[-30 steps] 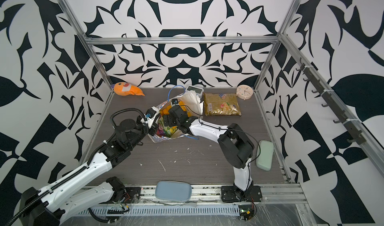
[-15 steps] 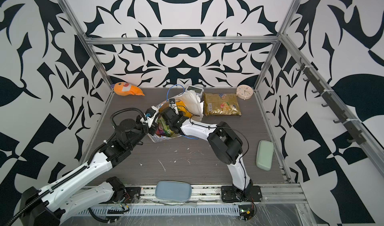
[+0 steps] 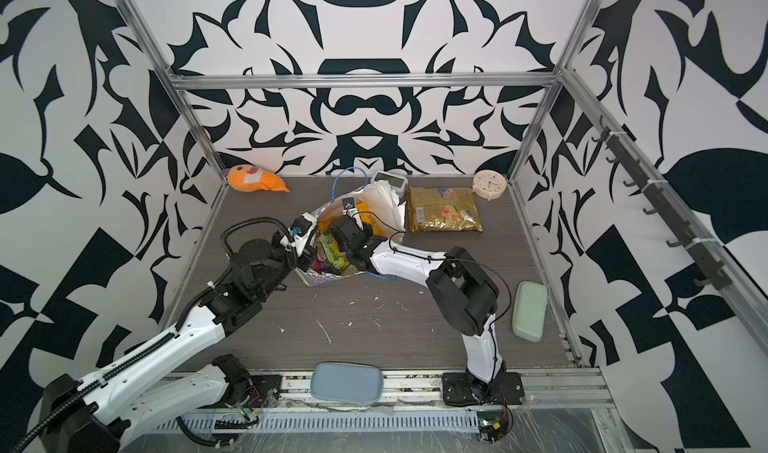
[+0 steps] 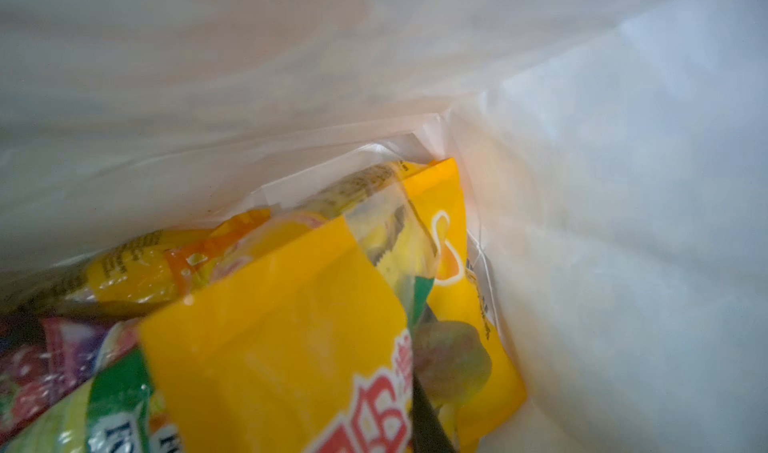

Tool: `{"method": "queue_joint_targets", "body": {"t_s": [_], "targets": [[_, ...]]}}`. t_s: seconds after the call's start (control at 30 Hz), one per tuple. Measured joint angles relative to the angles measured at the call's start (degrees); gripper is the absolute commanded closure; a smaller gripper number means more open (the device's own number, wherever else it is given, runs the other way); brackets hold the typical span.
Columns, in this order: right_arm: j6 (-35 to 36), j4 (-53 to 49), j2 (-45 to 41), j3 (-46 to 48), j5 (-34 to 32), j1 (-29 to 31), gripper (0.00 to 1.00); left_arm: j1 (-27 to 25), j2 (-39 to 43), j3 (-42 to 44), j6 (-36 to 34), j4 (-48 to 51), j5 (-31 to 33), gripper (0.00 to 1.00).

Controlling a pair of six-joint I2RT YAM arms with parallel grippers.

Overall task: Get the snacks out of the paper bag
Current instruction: 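Grasp the yellow LOT100 mango candy pack inside the bag with the right gripper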

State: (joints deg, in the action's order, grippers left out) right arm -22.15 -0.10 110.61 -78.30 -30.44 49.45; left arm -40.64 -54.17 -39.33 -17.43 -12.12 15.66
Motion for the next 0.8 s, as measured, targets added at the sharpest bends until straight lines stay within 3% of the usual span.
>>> {"method": "queue_joint_targets", "body": {"t_s": [0.23,0.8], "targets": [[3.69,2.75,-3.69,4.26,2.95,-0.02,0.93,-0.04,0.00,0.02,0.02,0.00,0.44,1.00],[7.80,5.70,-12.41,10.78,13.57,-1.33,0.94,-0.04,-0.24,0.02,0.02,0.26,0.55,1.00]]}}
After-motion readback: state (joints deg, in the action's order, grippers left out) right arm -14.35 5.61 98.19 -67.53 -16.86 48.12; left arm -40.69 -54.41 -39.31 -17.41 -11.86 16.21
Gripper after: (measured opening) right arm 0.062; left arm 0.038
